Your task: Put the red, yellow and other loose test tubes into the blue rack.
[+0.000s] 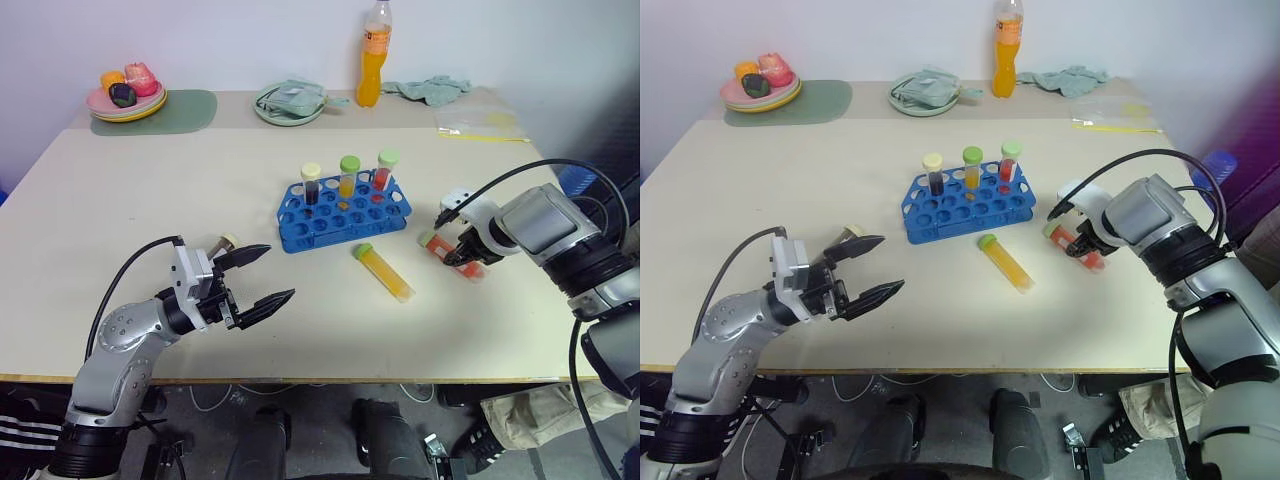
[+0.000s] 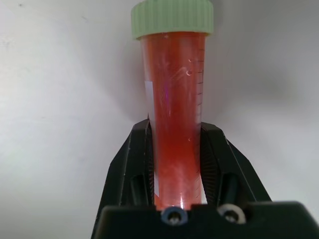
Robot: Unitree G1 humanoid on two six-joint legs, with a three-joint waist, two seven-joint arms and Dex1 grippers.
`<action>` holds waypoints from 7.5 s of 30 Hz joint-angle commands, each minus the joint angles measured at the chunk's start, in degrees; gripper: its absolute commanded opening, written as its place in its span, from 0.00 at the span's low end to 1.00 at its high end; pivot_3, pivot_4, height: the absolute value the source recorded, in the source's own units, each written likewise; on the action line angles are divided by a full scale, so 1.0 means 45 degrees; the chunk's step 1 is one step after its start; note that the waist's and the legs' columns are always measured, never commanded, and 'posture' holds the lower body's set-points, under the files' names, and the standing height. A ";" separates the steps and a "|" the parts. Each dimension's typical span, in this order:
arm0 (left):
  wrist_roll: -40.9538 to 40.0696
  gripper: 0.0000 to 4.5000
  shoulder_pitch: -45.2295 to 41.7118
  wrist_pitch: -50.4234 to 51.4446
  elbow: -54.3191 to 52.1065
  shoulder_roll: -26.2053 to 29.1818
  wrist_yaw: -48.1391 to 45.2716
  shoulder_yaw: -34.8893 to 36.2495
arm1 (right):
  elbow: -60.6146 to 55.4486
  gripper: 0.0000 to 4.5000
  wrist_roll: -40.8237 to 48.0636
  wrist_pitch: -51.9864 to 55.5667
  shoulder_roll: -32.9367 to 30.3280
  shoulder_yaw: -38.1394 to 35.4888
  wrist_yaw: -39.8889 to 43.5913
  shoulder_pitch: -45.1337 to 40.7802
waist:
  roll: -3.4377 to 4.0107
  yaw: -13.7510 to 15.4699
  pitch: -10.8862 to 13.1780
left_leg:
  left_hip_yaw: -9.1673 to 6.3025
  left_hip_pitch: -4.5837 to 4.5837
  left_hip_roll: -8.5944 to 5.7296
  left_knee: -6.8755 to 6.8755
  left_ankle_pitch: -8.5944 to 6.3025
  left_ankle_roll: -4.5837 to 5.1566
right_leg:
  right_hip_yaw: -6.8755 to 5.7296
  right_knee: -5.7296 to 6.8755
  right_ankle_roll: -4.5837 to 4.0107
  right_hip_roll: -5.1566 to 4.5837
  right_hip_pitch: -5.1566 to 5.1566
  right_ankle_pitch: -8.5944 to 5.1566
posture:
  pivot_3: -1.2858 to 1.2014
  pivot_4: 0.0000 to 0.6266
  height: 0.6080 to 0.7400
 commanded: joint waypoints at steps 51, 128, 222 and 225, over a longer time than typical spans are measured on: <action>-0.0716 1.00 -0.1124 0.1009 -0.0275 0.0622 -0.0237 0.0978 | 0.2589 0.18 0.0825 -1.6208 0.8734 -0.8809 -0.8696 0.4211 | 0.0005 -0.0112 0.0002 | -0.0008 0.0037 0.0005 -0.0007 0.0002 0.0002 | 0.0009 0.0026 -0.0003 0.0018 0.0029 0.0000 | 0.52 0.24 1.00; -0.0330 1.00 -0.0939 0.0590 0.0107 0.0829 -0.0871 0.1219 | -0.9022 0.99 0.7187 0.6894 0.3639 -0.6400 -0.7701 0.2261 | 0.0006 -0.0018 0.0000 | -0.0019 0.0009 0.0004 -0.0016 -0.0002 0.0009 | 0.0002 0.0002 -0.0017 0.0010 0.0003 -0.0008 | 0.52 0.24 1.00; -0.0695 1.00 -0.1341 0.1256 0.0127 0.1456 -0.0562 0.1680 | 0.1481 0.18 0.0535 -1.6371 1.0949 -0.6696 -1.1239 0.4857 | 0.0001 -0.0334 0.0000 | -0.0008 -0.0001 0.0017 -0.0043 -0.0012 0.0026 | 0.0010 0.0005 -0.0019 0.0026 -0.0036 -0.0001 | 0.52 0.24 1.00; -0.0719 1.00 -0.1377 0.1276 0.0153 0.1530 -0.0571 0.1690 | 0.1449 0.18 0.0467 -1.6303 1.1133 -0.6672 -1.1159 0.4906 | 0.0002 -0.0335 0.0001 | -0.0008 0.0000 0.0017 -0.0043 -0.0012 0.0026 | 0.0010 0.0006 -0.0019 0.0026 -0.0036 -0.0002 | 0.52 0.24 1.00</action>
